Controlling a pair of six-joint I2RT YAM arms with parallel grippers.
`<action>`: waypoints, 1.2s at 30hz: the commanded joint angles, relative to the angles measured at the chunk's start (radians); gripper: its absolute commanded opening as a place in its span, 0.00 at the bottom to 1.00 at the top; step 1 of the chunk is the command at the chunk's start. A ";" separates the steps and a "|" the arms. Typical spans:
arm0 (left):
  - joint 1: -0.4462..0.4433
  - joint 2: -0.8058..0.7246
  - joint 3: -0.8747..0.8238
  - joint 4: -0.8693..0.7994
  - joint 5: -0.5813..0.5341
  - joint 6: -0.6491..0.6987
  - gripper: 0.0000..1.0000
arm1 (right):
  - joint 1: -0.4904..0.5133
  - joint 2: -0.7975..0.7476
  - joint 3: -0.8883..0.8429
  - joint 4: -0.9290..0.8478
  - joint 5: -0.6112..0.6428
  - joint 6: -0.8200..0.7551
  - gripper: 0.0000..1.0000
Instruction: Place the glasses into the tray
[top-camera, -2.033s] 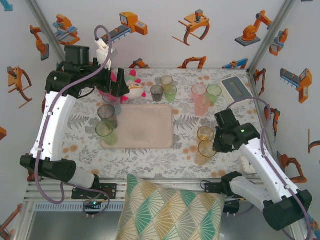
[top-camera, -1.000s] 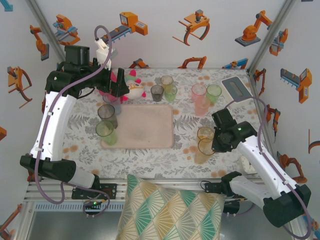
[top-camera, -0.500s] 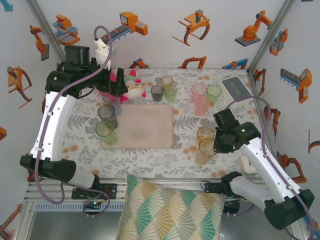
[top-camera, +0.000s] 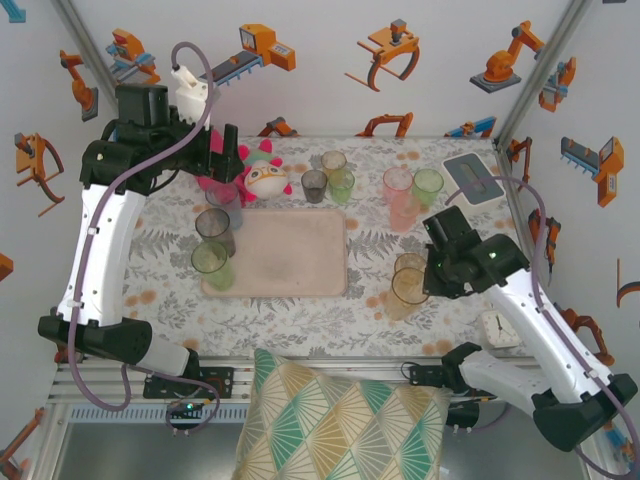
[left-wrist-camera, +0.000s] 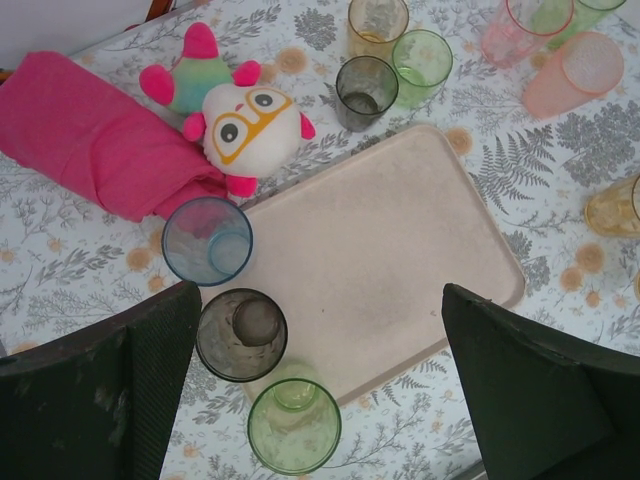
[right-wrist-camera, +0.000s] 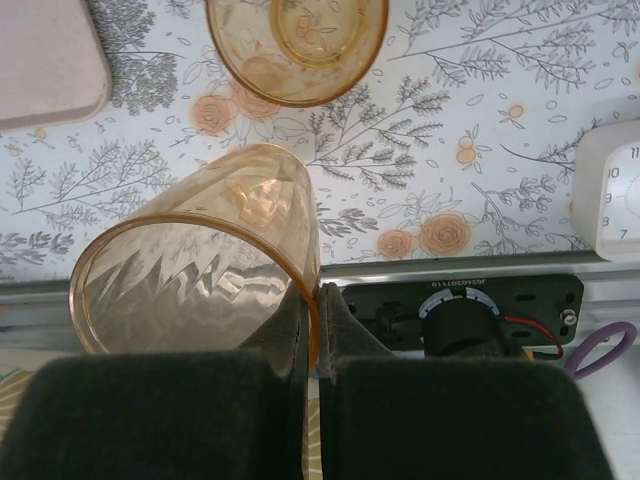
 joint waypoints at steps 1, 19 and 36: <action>0.008 -0.005 0.020 0.006 -0.010 -0.016 0.98 | 0.033 0.044 0.071 -0.014 0.032 0.008 0.00; 0.064 -0.049 -0.021 0.032 0.002 -0.023 0.98 | 0.216 0.518 0.483 0.156 0.052 -0.100 0.00; 0.124 -0.100 -0.059 0.053 -0.006 -0.048 0.98 | 0.366 0.899 0.785 0.254 -0.029 -0.141 0.01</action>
